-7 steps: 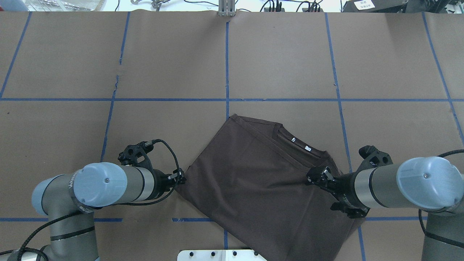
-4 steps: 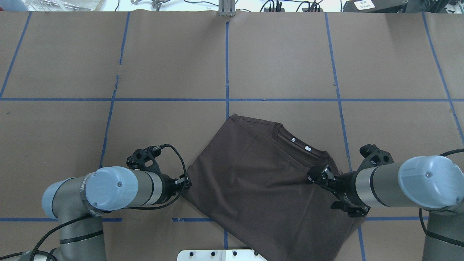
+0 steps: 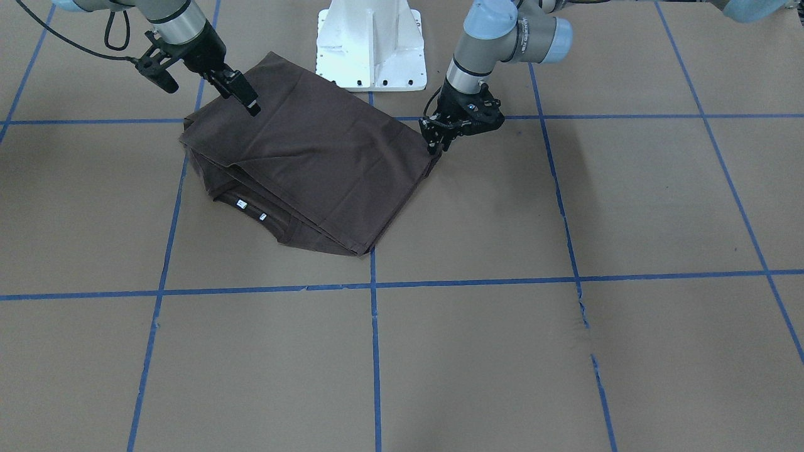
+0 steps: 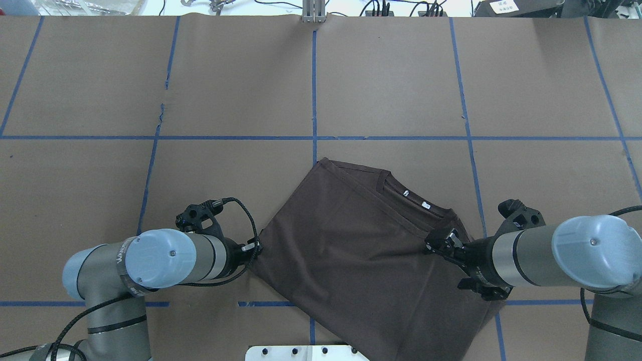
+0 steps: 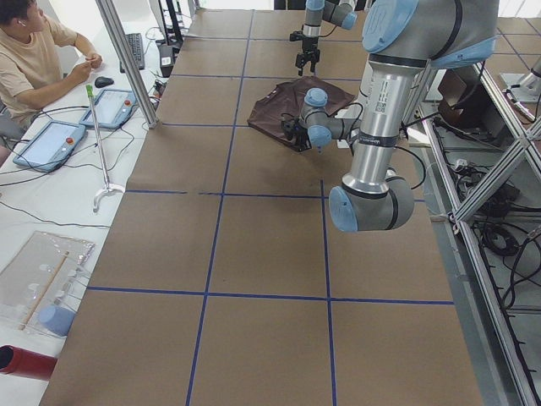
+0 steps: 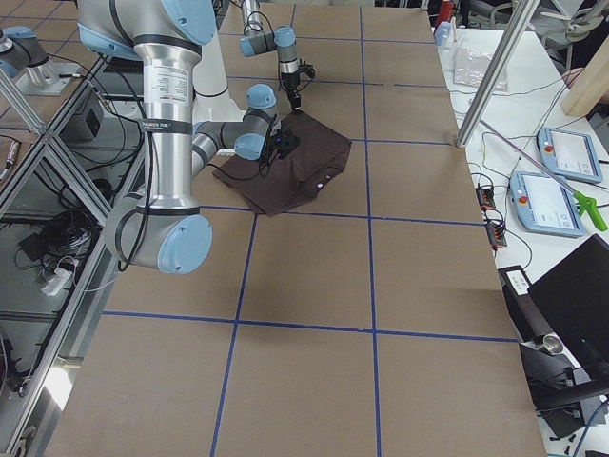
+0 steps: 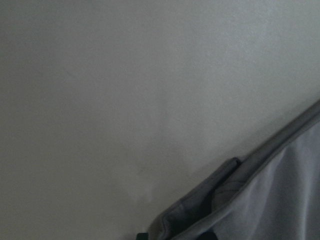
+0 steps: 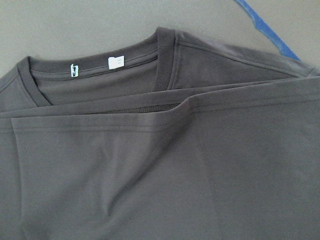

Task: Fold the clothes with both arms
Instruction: 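Bring the left gripper to the shirt's near corner while the right gripper holds, then rotate the shirt with the right gripper while the left gripper swings away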

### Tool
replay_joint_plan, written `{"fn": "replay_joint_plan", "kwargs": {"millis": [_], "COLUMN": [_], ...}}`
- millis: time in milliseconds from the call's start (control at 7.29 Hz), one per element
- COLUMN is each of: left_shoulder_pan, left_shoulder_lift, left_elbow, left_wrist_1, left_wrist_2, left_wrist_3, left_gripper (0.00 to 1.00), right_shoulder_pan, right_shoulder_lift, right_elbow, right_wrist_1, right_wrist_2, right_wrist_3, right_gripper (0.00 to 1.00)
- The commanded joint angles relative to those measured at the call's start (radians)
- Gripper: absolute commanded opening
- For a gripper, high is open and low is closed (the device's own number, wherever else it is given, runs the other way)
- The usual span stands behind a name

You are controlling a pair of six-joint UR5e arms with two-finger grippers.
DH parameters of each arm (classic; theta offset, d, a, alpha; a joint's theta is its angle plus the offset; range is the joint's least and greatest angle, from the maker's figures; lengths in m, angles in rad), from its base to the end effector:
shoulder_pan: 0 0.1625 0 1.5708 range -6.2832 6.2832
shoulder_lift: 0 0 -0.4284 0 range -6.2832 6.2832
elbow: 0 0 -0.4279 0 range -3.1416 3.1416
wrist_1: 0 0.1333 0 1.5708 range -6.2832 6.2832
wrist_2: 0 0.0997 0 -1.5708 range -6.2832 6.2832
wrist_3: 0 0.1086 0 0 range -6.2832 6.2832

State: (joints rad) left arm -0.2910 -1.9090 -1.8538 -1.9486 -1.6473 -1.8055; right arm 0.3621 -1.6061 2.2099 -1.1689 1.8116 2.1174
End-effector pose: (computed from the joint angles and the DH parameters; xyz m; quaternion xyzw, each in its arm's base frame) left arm 0.5725 -0.3020 0.2923 -0.0201 0.4794 -0.2102 0.8518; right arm -0.4104 -0.2703 0.3200 -0.1489 -0.4667 0.3298 0.8070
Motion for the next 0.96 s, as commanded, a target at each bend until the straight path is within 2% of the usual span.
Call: {"fn": "replay_joint_plan", "kwargs": {"millis": [0,274,411,686,823], "left_shoulder_pan": [-0.014,-0.025,-0.066,-0.231,-0.316], "left_shoulder_lift": [0.007,0.01,0.007,-0.01,-0.093], "left_elbow": [-0.002,-0.018,-0.007,0.031,0.12], "left_wrist_1": [0.002,0.002,0.002,-0.019,-0.039], "left_wrist_2": [0.001,0.0,0.0,-0.008,-0.011], "left_wrist_3": [0.018,0.034,0.102,0.28,0.32], "left_gripper": [0.0,0.0,0.0,0.0,0.0], "right_shoulder_pan": [0.0,0.001,0.003,0.015,0.027], "right_shoulder_lift": [0.0,0.001,0.006,0.056,0.061], "right_elbow": [0.001,-0.001,-0.001,-0.009,0.0], "right_wrist_1": [0.0,0.0,0.0,0.002,0.006], "right_wrist_2": [0.0,0.0,0.0,-0.003,-0.003], "right_wrist_3": [0.0,0.001,0.001,0.003,0.013], "right_gripper": [1.0,1.0,1.0,1.0,1.0]}}
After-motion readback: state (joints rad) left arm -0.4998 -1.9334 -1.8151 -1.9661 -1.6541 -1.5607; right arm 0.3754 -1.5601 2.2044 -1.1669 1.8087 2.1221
